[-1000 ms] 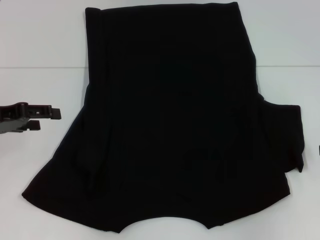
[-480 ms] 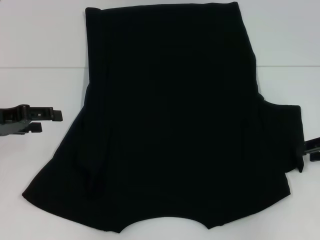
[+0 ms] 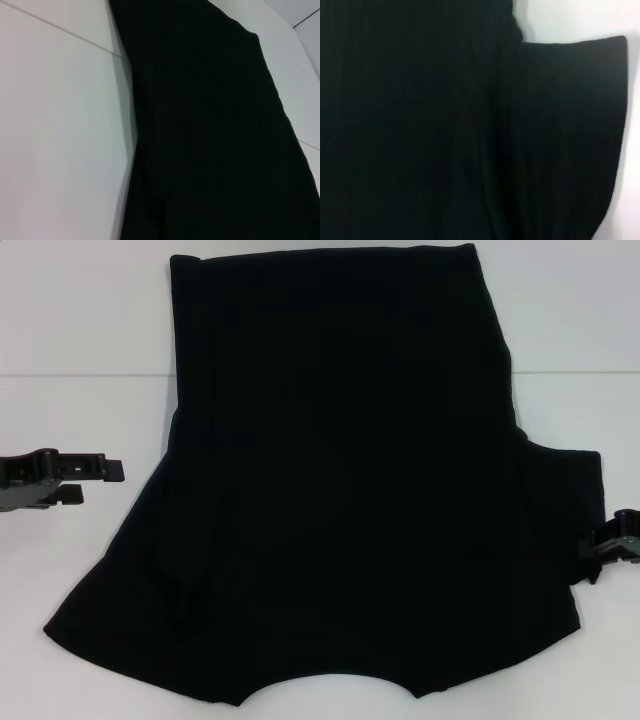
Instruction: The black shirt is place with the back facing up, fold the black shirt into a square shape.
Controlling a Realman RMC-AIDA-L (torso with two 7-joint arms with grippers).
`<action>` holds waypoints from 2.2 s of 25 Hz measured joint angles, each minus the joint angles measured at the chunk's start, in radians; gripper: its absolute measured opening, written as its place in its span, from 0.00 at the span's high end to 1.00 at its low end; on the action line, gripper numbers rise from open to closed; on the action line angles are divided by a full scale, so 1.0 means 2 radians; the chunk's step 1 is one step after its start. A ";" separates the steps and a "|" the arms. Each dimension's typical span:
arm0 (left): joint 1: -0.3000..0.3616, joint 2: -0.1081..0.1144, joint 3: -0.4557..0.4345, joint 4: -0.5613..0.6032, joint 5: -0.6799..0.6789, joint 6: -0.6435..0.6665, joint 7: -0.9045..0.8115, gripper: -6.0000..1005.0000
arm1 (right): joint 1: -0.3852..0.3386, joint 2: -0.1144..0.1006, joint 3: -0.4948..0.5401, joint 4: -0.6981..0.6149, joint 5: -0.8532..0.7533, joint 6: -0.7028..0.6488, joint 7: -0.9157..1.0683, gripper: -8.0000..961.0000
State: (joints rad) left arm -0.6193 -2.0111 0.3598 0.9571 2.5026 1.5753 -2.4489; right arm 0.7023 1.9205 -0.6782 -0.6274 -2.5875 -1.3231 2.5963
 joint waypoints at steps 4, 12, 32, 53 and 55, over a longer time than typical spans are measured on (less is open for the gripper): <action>0.000 0.000 0.000 0.000 0.000 -0.001 0.000 0.18 | 0.002 0.000 -0.003 -0.002 0.000 -0.003 0.001 0.67; -0.001 0.000 0.000 0.000 -0.004 -0.001 0.000 0.18 | -0.001 -0.004 -0.003 -0.003 0.000 -0.010 0.001 0.92; 0.002 -0.001 -0.001 -0.001 -0.021 0.002 0.000 0.18 | -0.007 -0.010 0.079 -0.060 0.023 -0.017 -0.012 0.98; 0.015 0.002 -0.009 -0.002 -0.044 -0.006 0.000 0.19 | 0.100 0.039 -0.163 -0.062 0.015 -0.009 -0.054 0.93; 0.017 0.002 -0.011 -0.002 -0.047 -0.006 0.000 0.19 | 0.101 0.040 -0.170 -0.075 0.014 -0.020 -0.059 0.91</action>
State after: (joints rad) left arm -0.5844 -2.0071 0.3374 0.9538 2.4084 1.5633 -2.4484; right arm 0.9033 2.0001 -1.0179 -0.7769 -2.5598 -1.3630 2.4789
